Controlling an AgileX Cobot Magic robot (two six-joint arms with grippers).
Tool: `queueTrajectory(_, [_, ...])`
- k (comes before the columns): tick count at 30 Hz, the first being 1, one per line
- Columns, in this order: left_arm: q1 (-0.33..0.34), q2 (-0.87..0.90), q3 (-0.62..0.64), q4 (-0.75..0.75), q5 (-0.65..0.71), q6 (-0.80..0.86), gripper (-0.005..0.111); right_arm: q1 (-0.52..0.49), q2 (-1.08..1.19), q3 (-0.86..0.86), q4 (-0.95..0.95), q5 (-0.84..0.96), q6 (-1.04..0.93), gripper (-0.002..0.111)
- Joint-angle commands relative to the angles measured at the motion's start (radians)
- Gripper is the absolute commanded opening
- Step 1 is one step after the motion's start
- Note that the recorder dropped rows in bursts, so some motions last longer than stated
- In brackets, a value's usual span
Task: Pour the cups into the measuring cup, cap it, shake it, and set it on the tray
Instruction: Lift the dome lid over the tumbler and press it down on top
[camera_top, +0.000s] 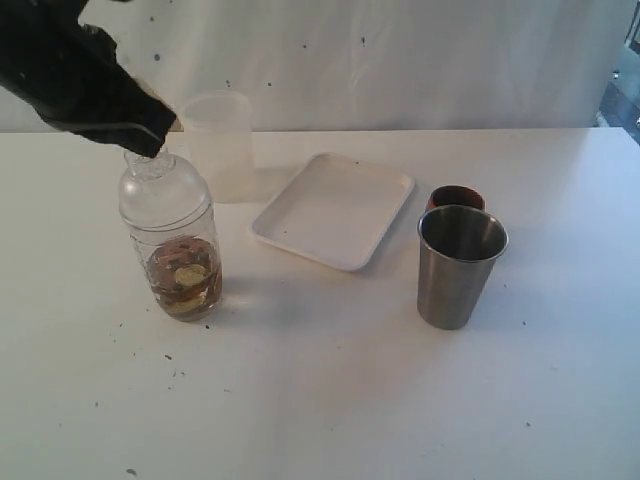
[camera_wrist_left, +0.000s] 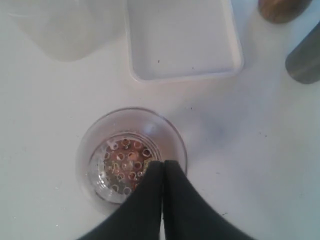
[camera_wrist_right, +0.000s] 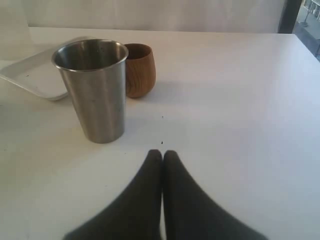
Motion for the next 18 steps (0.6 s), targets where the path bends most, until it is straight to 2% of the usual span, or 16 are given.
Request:
queueTrajectory(1, [-0.005,0.003,0.051,-0.025,-0.075,0.036,0.0,0.001,-0.006,0.004,0.0,-0.011,0.003,0.0])
queueTrajectory(10, [-0.005,0.003,0.092,-0.036,-0.128,0.058,0.0,0.001,-0.006,0.004,0.0,-0.011,0.003,0.0])
queueTrajectory(15, [-0.005,-0.012,0.092,-0.144,-0.12,0.148,0.0,0.001,-0.006,0.004,0.0,-0.011,0.003,0.0])
queueTrajectory(18, [-0.005,-0.033,0.078,-0.161,-0.12,0.179,0.0,0.001,-0.006,0.004,0.0,-0.011,0.003,0.0])
